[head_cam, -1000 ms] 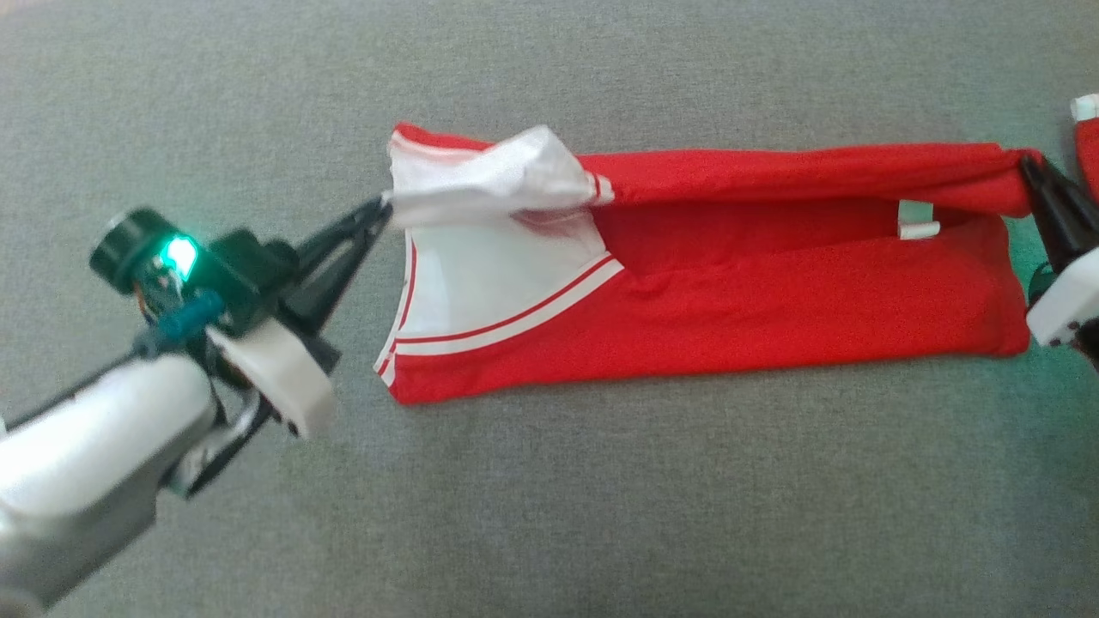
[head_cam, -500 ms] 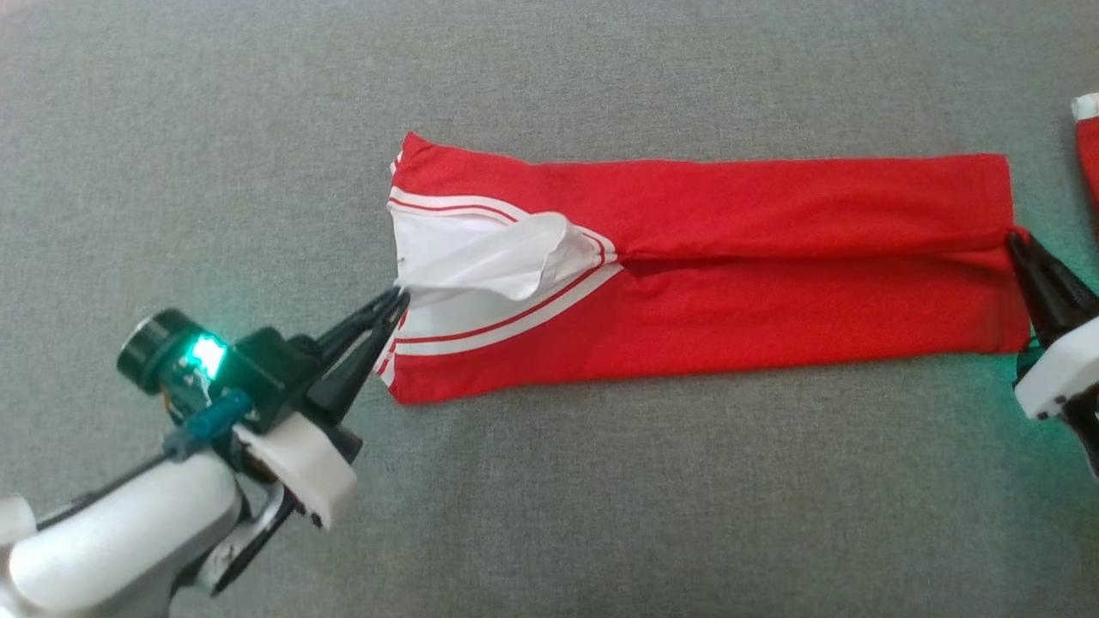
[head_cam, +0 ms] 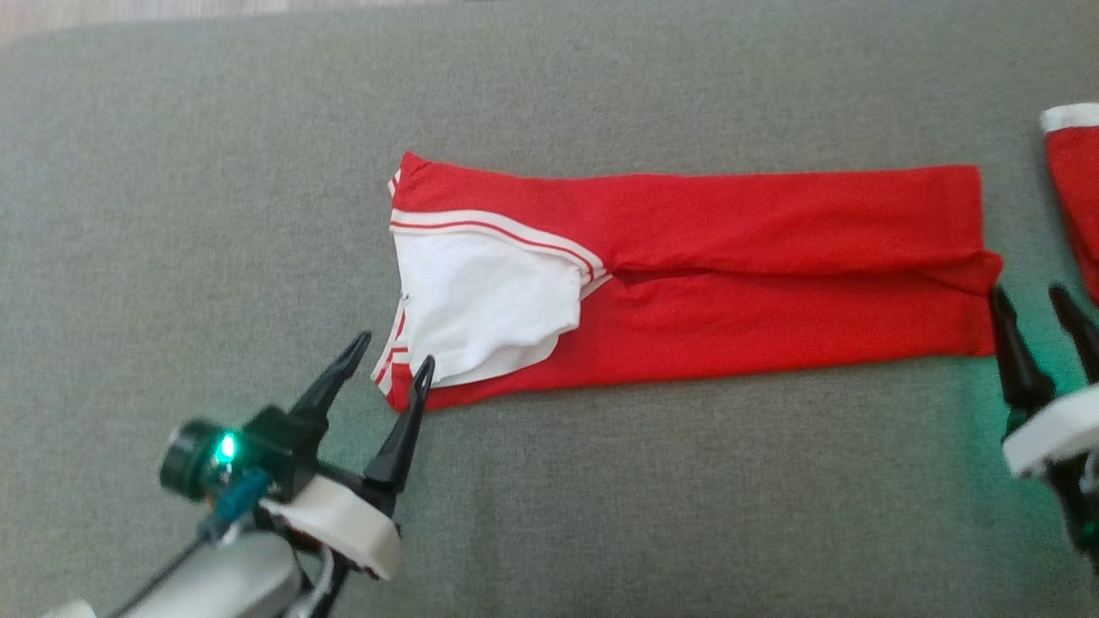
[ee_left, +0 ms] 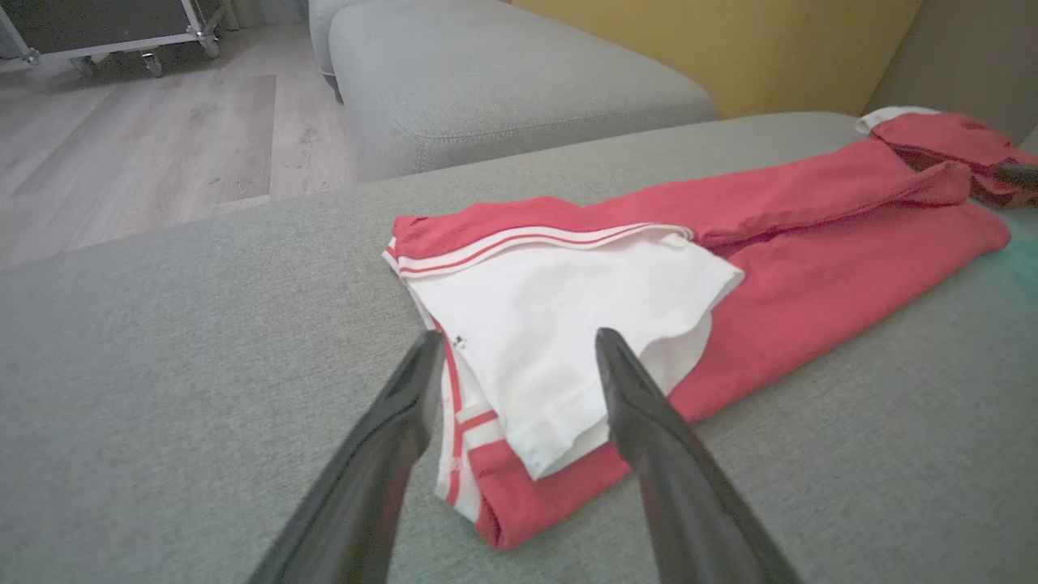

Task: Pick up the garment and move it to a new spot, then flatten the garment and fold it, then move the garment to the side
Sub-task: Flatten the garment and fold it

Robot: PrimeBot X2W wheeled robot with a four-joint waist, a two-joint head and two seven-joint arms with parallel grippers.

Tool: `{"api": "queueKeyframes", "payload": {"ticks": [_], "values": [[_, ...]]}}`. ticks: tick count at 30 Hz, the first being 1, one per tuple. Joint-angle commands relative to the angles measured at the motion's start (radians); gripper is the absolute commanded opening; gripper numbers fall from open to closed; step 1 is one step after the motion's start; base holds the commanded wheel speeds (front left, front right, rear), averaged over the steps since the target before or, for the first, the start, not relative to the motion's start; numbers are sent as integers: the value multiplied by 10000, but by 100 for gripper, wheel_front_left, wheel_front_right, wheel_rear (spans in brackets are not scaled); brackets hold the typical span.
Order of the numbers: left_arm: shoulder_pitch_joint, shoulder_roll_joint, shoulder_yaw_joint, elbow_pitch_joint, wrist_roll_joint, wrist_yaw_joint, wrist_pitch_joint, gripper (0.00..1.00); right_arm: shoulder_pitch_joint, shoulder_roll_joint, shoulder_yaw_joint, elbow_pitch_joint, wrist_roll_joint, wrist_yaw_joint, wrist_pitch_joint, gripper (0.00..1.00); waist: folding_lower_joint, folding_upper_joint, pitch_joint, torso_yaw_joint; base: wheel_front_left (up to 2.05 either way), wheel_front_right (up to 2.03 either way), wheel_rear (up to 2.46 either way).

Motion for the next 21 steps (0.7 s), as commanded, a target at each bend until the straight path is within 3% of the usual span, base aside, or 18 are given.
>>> {"api": "queueKeyframes", "payload": {"ticks": [1,5,8,15,21], "values": [[358,-2,887,-139,-30,352,-220,100,503,-2,-221,-482,-147,-7,-243,100,0,-1,-254,-84,0,0,0],[1998,-1014,3061,-685,1052,1150,-258,100,1162,559,-798,-876,-368,-7,-447,100,0,-1,-584,-163,0,0,0],[3498,-1819,4491,-1055,2313,1219,-260,100,1530,846,-1078,-1051,-631,-7,-494,100,0,-1,-841,-92,0,0,0],[5659,-3516,6640,-1472,4592,514,-262,100,2132,1293,-1702,-1220,-1094,-7,-573,100,0,-1,-1303,497,0,0,0],[6138,-4380,7282,-1636,5873,-219,-263,100,2154,1469,-2077,-1159,-1282,-7,-441,100,0,-1,-1430,1061,0,0,0]]}}
